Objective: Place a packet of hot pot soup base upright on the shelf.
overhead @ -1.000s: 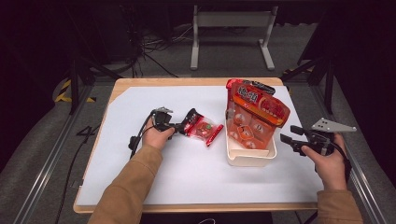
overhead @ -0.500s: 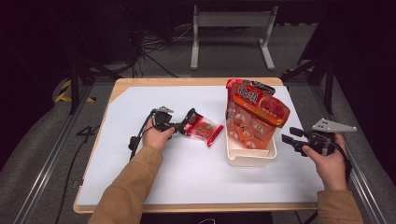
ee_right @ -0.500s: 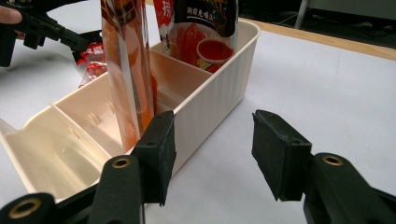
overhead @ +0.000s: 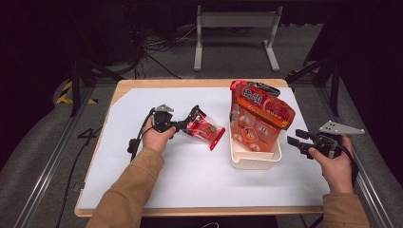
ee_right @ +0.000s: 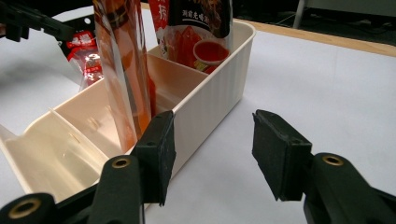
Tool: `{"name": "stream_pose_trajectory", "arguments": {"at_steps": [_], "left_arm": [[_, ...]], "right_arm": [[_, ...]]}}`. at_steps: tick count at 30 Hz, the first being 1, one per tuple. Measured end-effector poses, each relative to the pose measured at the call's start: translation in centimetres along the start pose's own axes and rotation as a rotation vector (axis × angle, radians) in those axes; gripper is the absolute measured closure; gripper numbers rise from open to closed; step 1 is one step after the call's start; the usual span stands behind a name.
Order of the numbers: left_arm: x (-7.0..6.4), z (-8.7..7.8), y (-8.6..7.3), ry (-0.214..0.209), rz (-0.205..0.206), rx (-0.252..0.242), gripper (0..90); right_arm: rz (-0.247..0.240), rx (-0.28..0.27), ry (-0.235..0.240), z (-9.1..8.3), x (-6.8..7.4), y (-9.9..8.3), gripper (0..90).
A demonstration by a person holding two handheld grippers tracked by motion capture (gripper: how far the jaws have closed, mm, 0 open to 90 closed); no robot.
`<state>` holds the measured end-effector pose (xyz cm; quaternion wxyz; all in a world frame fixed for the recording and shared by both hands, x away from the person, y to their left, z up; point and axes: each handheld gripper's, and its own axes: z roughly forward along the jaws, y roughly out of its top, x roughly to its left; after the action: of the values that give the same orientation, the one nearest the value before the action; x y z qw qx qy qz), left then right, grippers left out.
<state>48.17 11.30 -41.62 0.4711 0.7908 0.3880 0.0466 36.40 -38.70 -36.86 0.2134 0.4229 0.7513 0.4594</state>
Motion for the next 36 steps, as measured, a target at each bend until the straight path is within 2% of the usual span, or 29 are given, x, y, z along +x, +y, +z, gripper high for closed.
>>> {"name": "stream_pose_trajectory", "arguments": {"at_steps": [3, 4, 6, 11, 19, 21, 28, 31, 36], "left_arm": [[-0.4, -0.8, 0.3, -0.015, 0.02, -0.02, 90.0], [-0.5, -1.2, 0.5, -0.018, 0.04, -0.03, 90.0], [-0.8, -1.5, 0.6, -0.02, 0.041, -0.039, 90.0], [-1.8, -3.2, 1.5, -0.04, 0.105, -0.075, 90.0], [-3.5, -5.0, 2.1, -0.039, 0.172, -0.081, 90.0], [-3.8, -5.5, 2.3, -0.029, 0.203, -0.083, 90.0], [-4.4, -6.9, 2.6, -0.039, 0.233, -0.091, 90.0], [-4.6, -7.6, 2.8, -0.052, 0.246, -0.095, 90.0], [-5.5, -8.6, 3.3, -0.115, 0.272, -0.094, 90.0]], "right_arm": [[0.001, -0.002, -0.002, 0.0, 0.0, 0.0, 48.7], [0.0, -0.002, 0.0, 0.0, 0.0, 0.0, 48.6], [0.001, -0.004, 0.002, 0.0, 0.0, 0.0, 48.6], [-0.001, -0.01, 0.004, -0.1, 0.0, 0.0, 48.5], [-0.001, -0.011, 0.004, -0.1, 0.0, 0.0, 48.1], [-0.001, -0.011, 0.004, -0.1, 0.0, 0.0, 48.0], [0.004, -0.006, 0.0, 0.0, -0.2, -0.1, 47.7], [0.011, -0.009, 0.004, -0.1, -0.2, -0.2, 47.3], [0.006, -0.004, -0.003, 0.0, -0.3, -0.3, 46.9]]}}
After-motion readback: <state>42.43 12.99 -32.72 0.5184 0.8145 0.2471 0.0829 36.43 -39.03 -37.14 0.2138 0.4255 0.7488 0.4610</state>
